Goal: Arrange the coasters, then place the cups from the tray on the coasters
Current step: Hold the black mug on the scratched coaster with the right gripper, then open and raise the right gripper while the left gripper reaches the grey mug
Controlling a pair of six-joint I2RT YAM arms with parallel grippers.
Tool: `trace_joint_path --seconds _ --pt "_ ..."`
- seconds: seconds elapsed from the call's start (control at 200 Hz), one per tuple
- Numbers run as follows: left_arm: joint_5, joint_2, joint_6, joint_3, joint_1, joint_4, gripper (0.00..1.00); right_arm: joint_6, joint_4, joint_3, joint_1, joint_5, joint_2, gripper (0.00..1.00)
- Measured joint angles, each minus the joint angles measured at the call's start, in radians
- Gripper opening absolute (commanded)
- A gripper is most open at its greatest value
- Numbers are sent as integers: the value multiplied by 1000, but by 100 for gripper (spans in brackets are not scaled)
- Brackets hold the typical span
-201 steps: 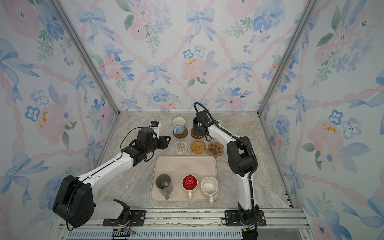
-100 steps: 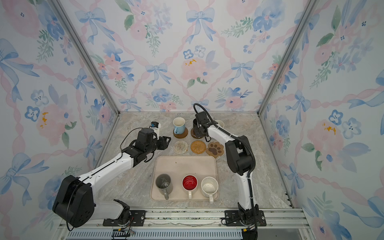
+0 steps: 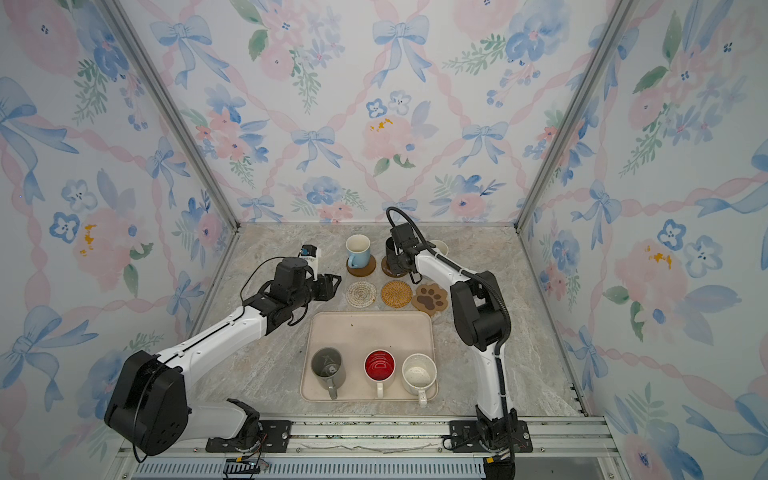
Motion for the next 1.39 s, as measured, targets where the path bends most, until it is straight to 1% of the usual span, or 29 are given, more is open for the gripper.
trace_joint_path --seconds 0.23,0.37,0.5,0.615,0.715,0.86,0.99,1.1,1.235,1.395 --pt "0 -15 -1 -3 3 0 55 2 18 -11 1 0 0 36" --pt "0 -19 -1 -6 3 -8 55 8 32 -26 1 0 -3 44" --pt "1 -34 -1 -6 3 -27 54 17 34 -56 1 0 -26 49" --pt "20 -58 4 -4 3 -71 54 23 35 -97 1 0 -80 51" --pt "28 -72 23 21 -9 -150 54 34 45 -130 2 3 -150 51" --pt "26 -106 53 63 -77 -285 54 54 68 -174 10 10 -261 52" --pt "27 -161 52 67 -146 -394 53 72 88 -176 22 16 -313 52" --pt "27 -227 24 50 -199 -454 50 94 114 -177 40 15 -328 53" --pt "34 -339 -33 -16 -257 -505 48 119 148 -184 60 10 -328 52" --pt "45 -461 -96 -72 -297 -564 47 141 179 -217 77 3 -330 53"
